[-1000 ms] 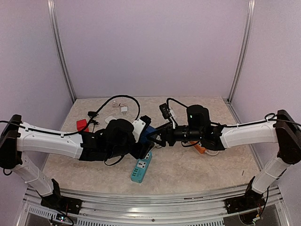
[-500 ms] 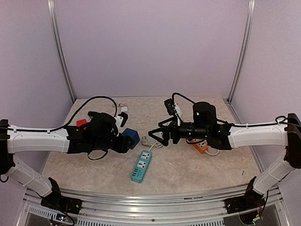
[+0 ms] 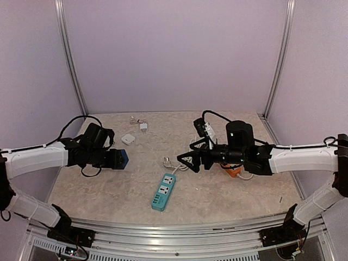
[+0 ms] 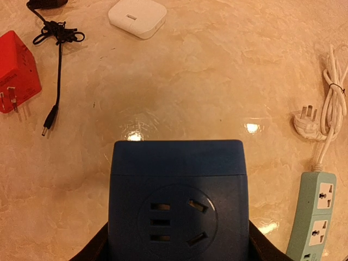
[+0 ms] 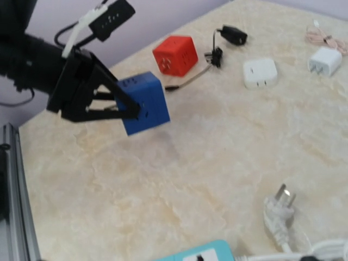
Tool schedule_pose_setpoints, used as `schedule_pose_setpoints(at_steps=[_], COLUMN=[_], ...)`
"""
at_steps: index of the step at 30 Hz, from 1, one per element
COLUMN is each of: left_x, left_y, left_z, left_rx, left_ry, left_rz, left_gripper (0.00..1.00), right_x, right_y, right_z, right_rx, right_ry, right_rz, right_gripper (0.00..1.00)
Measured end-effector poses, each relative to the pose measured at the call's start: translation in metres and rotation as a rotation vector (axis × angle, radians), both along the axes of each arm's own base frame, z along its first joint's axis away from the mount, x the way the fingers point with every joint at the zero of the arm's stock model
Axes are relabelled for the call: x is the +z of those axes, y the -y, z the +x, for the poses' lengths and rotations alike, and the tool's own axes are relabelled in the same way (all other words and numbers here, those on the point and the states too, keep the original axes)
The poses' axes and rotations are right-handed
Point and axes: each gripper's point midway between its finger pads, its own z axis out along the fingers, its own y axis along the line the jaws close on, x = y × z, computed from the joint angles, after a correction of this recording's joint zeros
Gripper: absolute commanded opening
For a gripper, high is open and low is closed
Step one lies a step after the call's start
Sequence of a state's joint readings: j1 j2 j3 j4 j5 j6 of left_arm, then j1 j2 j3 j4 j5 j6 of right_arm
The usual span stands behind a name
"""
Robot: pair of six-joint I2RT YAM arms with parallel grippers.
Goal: Pull the plug off the socket
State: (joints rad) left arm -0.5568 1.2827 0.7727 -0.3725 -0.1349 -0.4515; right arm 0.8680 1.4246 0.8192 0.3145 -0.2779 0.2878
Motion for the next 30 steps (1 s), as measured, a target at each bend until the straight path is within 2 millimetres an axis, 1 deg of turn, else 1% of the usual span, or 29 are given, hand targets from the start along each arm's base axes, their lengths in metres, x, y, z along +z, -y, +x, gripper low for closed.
schedule_pose_setpoints(at_steps=[3, 8, 10, 17, 22, 25, 26, 30], left_x=[-0.010, -0.031, -0.036, -0.044, -0.053, -0.054, -0.054, -0.056], left_y=[-0.008, -0.012, -0.013, -0.006, -0.010, -0.011, -0.011, -0.011], left_z=[0.003, 0.012, 0.015, 0.039, 0.053, 0.063, 0.066, 0.075], left_rx=[0.019, 0.025, 0.021, 0.002, 0.010, 0.018, 0.021, 0.031], left_ry=[-0.041, -0.113, -0.128, -0.132, -0.125, -0.098, -0.090, -0.065], left_rz=[0.016, 0.038, 0.049, 0.079, 0.116, 0.135, 0.140, 0.150], left_gripper=[0.47, 0.47, 0.47, 0.47, 0.49, 0.52, 0.55, 0.70], right_x=[-0.006, -0.008, -0.010, -0.015, -0.017, -0.021, -0.022, -0.027], right_y=[0.002, 0.003, 0.003, 0.005, 0.006, 0.007, 0.007, 0.009], right_z=[0.000, -0.001, -0.001, -0.002, -0.002, -0.003, -0.003, -0.004], right_rx=[-0.004, -0.004, -0.006, -0.007, -0.008, -0.008, -0.008, -0.007], right_ry=[-0.008, -0.008, -0.009, -0.016, -0.016, -0.018, -0.019, -0.022], right_rz=[-0.017, -0.025, -0.029, -0.040, -0.046, -0.053, -0.056, -0.066], right_gripper=[1.00, 1.00, 1.00, 1.00, 1.00, 1.00, 1.00, 1.00])
